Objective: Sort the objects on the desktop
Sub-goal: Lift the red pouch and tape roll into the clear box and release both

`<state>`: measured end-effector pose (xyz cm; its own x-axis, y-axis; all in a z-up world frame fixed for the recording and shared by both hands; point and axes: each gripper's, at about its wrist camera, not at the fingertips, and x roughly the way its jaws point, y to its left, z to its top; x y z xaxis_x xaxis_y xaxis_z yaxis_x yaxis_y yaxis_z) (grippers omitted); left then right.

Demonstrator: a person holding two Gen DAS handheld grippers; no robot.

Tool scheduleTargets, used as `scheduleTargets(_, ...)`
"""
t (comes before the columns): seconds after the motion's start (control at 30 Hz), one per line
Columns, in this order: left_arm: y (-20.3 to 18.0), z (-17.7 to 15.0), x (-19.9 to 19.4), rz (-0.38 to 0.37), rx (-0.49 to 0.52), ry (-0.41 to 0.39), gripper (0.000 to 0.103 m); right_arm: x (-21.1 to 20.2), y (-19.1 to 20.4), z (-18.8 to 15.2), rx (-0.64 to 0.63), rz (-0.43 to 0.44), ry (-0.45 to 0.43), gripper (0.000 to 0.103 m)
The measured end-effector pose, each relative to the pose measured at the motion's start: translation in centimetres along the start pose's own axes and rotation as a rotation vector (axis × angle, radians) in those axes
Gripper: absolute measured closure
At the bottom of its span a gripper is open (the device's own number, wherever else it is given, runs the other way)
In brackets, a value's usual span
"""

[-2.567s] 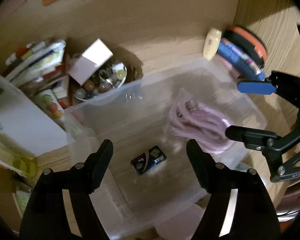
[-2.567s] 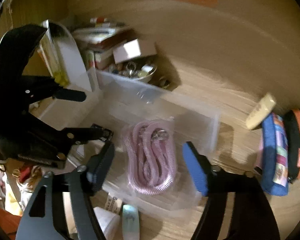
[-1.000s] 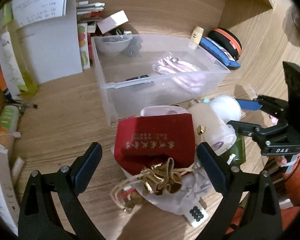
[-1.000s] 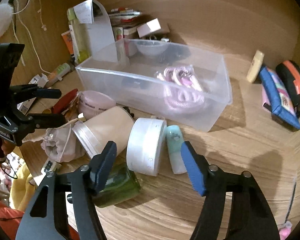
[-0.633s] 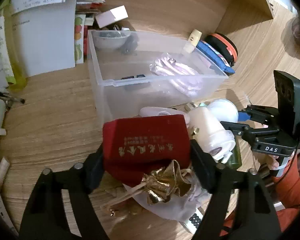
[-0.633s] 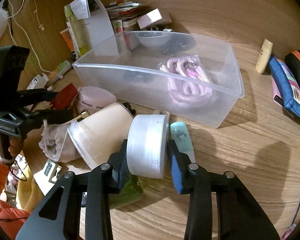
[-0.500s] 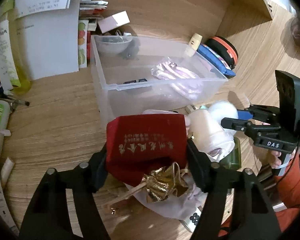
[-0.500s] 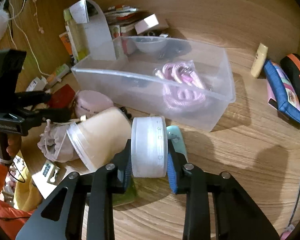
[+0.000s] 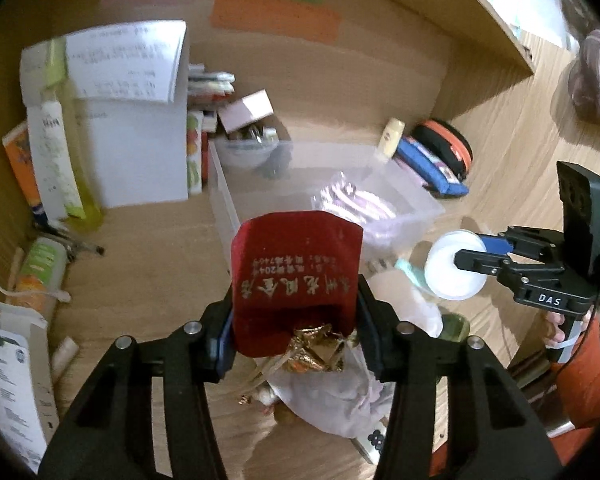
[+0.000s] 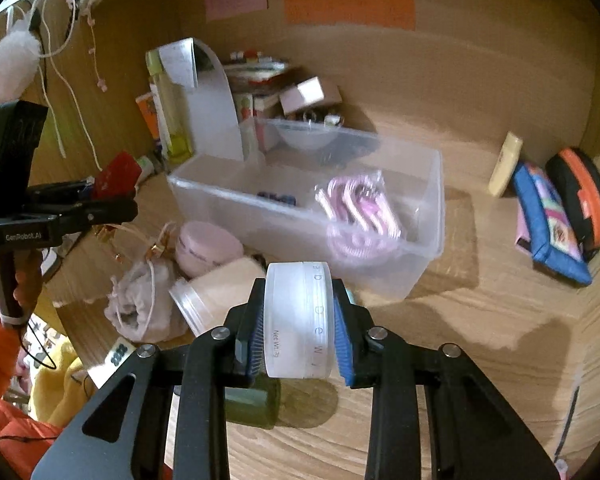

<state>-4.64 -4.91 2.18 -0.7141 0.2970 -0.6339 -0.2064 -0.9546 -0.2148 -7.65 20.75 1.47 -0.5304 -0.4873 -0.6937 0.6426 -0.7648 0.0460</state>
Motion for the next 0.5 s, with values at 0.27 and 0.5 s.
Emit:
scheduleTargets(0.27,-0.2,2.8,-2.0,0.004,0.002,-0.105,0.053,-2.5,-0.1,2.4,0.003,-0.010,-0.094,0.076)
scheduleTargets(0.5,-0.2,5.8,-2.1,0.001,-0.002,-0.162,0.053,-2.9,-0.6,4.6,0.010,-0.008,-0.151,0.076)
